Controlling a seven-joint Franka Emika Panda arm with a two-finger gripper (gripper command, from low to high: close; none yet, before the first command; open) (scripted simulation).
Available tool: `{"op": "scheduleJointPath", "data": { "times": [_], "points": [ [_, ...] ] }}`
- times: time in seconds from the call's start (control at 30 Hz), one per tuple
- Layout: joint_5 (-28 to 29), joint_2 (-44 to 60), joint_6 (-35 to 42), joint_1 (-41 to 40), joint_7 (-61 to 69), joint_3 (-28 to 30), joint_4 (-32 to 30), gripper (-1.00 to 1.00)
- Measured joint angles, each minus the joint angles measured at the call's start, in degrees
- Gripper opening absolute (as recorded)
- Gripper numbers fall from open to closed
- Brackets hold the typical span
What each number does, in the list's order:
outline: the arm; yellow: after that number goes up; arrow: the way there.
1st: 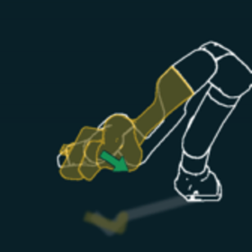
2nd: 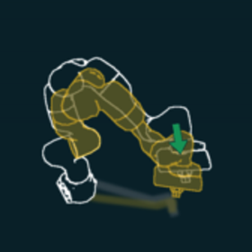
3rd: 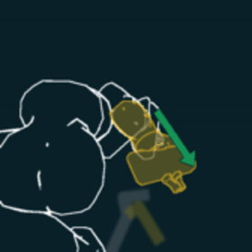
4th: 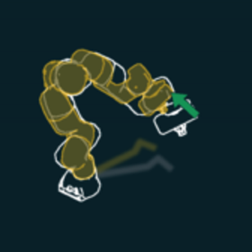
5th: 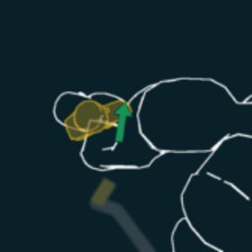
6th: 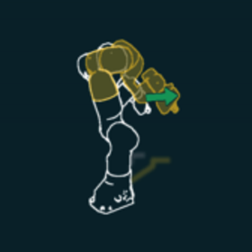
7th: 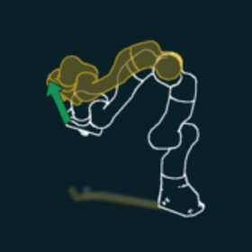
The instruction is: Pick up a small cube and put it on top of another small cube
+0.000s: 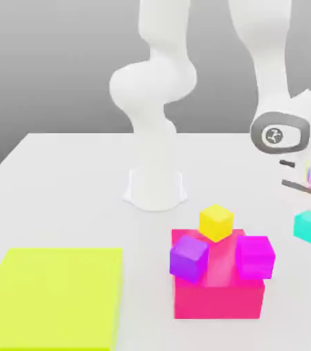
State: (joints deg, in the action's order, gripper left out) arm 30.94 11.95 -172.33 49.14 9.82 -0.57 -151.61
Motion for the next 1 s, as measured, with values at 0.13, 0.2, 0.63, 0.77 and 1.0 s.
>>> {"op": "scheduleJointPath", "data": {
  "times": [0.13, 0.2, 0.63, 0.77, 1.0],
  "points": [
    [-7.9, -5.1, 5.9, -7.8, 14.0, 1.7, 1.9, -1.00],
    [-12.8, -8.5, 10.1, -13.8, 21.4, 4.3, 2.7, -1.00],
    [-25.2, -25.2, 30.8, -26.1, 22.9, 11.5, -0.4, -1.00],
    [-25.9, -28.9, 34.6, -28.6, 17.6, 12.1, -2.6, -1.00],
    [-27.4, -21.5, 25.1, -28.4, 17.9, 12.8, -5.2, 1.00]
  ]
}}
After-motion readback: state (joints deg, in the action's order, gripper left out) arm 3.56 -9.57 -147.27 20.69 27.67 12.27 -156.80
